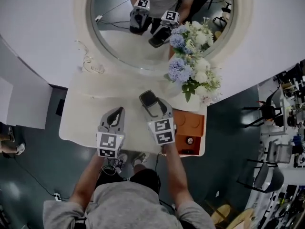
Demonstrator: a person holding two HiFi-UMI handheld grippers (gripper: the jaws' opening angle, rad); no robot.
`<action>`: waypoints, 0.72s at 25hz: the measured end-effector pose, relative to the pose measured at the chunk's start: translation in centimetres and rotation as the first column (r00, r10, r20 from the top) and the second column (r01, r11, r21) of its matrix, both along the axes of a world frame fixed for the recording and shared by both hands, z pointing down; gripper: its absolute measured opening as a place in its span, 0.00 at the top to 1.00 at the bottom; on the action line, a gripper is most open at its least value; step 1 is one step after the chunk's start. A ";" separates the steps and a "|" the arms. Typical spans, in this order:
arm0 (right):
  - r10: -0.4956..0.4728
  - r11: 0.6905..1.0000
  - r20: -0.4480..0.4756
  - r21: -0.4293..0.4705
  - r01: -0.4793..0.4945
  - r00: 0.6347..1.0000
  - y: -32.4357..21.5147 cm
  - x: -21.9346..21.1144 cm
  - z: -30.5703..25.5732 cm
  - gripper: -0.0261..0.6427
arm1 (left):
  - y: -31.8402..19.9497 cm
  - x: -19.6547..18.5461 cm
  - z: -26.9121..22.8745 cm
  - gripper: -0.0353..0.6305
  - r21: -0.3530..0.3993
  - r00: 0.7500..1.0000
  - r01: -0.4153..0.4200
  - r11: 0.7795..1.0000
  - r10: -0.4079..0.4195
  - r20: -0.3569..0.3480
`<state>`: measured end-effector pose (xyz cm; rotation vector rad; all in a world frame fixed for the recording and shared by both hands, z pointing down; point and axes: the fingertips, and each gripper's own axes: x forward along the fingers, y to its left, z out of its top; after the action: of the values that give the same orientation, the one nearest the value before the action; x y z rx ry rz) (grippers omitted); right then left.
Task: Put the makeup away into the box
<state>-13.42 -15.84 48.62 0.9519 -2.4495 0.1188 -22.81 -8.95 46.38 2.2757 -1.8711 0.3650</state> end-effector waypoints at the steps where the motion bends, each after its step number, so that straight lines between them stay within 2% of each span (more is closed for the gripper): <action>1: 0.018 1.000 0.003 0.003 -0.018 1.000 0.3 0.8 -0.2 0.53 | 0.0 0.6 -0.1 0.95 0.001 1.000 -0.018 1.000 0.018 0.001; 10: 0.167 0.986 0.011 0.002 -0.168 0.986 2.9 7.4 -0.4 0.53 | 0.7 6.0 0.1 0.95 -0.004 0.987 -0.162 0.987 0.162 -0.002; 18: 0.288 0.957 0.004 -0.025 -0.287 0.958 5.4 12.6 1.2 0.53 | 1.0 10.2 1.1 0.95 -0.018 0.962 -0.271 0.962 0.271 -0.007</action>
<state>-0.87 -10.40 49.82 1.2944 -2.2959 0.2523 -12.61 -7.92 47.46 2.5225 -1.5460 0.4110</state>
